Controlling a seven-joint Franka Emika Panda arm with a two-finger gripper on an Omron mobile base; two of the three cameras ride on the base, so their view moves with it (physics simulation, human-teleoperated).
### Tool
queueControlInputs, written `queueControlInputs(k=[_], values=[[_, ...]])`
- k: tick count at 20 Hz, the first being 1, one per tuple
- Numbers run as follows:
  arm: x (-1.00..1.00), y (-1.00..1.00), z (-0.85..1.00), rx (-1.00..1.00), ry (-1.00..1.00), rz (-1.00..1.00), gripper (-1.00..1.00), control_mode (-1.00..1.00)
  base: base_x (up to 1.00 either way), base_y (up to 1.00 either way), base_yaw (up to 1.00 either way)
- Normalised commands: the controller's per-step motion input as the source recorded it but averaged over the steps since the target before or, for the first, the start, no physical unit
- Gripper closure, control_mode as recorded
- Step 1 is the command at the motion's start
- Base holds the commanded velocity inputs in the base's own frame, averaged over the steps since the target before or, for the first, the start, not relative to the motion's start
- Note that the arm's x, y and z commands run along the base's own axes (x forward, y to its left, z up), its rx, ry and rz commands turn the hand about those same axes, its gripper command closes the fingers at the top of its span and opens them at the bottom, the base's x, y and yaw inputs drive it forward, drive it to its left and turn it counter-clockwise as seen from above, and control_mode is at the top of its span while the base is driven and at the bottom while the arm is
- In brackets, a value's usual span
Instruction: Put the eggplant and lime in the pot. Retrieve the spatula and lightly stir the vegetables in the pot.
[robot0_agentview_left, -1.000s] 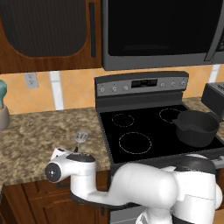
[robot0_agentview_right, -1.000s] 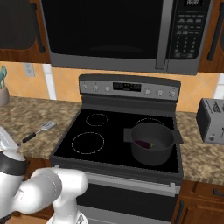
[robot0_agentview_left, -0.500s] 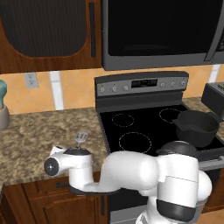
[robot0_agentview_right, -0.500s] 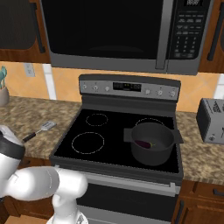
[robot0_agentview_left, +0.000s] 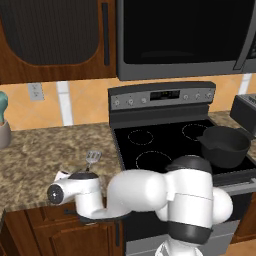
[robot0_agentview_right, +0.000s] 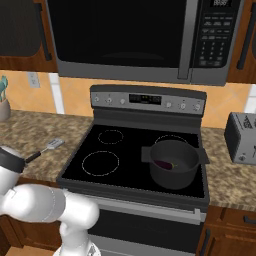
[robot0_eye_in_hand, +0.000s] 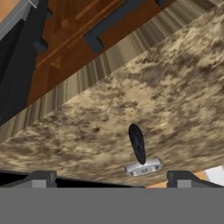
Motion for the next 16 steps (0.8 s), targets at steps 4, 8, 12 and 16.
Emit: queueControlInputs(k=[4,8,12,16], values=[[0.23,0.01,-0.13,0.00,0.05,0.00,-1.00,-1.00,0.00,0.00,0.00],[0.28,0.03,-0.14,0.00,0.07,0.00,-1.00,-1.00,0.00,0.00,0.00],[0.16,0.19,-0.19,0.00,0.05,0.00,-1.00,-1.00,0.00,0.00,0.00],[0.01,0.25,-0.22,-0.03,0.00,0.00,-1.00,-1.00,0.00,0.00,0.00]])
